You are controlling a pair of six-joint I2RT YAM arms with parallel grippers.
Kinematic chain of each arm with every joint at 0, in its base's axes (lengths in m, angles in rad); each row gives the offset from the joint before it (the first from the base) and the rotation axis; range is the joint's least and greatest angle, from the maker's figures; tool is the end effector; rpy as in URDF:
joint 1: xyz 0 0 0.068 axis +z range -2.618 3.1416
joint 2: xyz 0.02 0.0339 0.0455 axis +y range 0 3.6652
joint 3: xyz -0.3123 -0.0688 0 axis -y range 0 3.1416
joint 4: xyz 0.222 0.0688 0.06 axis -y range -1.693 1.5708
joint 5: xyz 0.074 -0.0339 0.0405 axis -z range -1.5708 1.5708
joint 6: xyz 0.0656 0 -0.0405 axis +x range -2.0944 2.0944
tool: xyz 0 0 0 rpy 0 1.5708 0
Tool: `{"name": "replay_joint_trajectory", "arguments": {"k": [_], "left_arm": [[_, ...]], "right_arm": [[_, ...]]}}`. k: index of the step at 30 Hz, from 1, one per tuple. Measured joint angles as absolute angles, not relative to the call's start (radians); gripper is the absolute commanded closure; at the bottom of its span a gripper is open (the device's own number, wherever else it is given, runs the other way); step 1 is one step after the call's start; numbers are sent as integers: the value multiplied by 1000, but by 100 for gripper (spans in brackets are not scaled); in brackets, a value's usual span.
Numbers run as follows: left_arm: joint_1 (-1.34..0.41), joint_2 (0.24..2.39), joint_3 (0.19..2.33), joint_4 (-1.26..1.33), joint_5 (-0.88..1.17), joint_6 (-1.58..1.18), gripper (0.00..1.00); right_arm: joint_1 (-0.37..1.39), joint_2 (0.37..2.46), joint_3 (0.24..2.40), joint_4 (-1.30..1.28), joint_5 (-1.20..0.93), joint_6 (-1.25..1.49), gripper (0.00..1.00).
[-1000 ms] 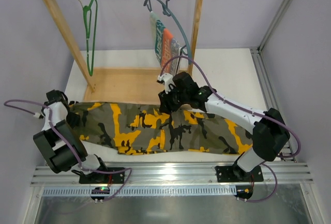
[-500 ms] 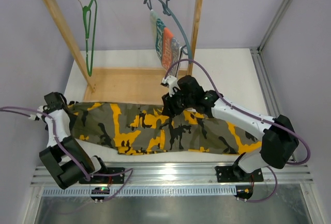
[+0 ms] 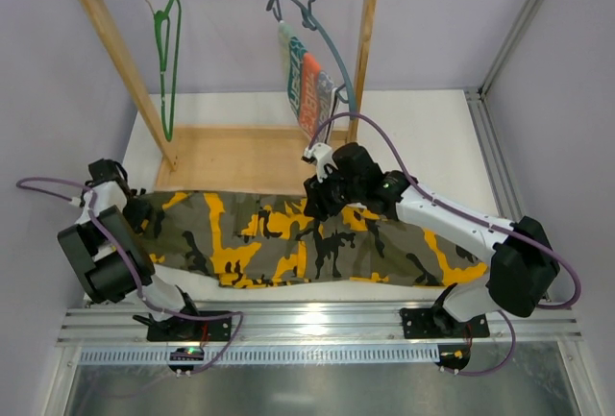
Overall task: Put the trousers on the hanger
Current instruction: Fold the trousers
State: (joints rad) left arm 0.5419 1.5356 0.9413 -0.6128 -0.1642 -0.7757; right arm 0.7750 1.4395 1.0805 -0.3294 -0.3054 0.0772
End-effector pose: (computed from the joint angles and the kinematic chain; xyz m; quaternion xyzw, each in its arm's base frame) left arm 0.2308 0.1515 0.2214 -0.6118 0.7660 0.0591 0.1884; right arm 0.2102 0.2335 0.3145 -0.3666 0.8177 0.2997 0.3275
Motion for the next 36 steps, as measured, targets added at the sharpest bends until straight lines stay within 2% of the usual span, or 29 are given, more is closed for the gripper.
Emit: {"name": "replay_joint_trajectory", "arguments": {"k": [5, 9, 12, 19, 20, 21, 27, 31, 36], "left_arm": [[542, 1599, 945, -603, -173, -775, 55], [542, 1575, 963, -616, -175, -771, 45], [542, 1504, 989, -645, -193, -761, 37], [555, 1285, 994, -677, -303, -748, 32], [572, 1272, 975, -686, -311, -752, 19], [589, 1268, 954, -691, -314, -753, 16], [713, 1272, 804, -709, -260, -761, 24], [716, 1272, 754, -692, -224, -779, 27], [716, 1293, 718, -655, -213, -793, 35]], "right_arm": [[775, 1431, 1073, -330, -295, 76, 54], [775, 1392, 1057, -334, -277, 74, 53], [775, 1362, 1052, -334, -273, 75, 53], [775, 1350, 1051, -325, -284, 79, 54], [775, 1350, 1050, -325, -287, 80, 53], [775, 1350, 1050, -326, -289, 80, 54], [775, 1350, 1051, -332, -301, 81, 53], [775, 1350, 1051, -338, -302, 81, 53], [775, 1345, 1048, -338, -302, 81, 53]]}}
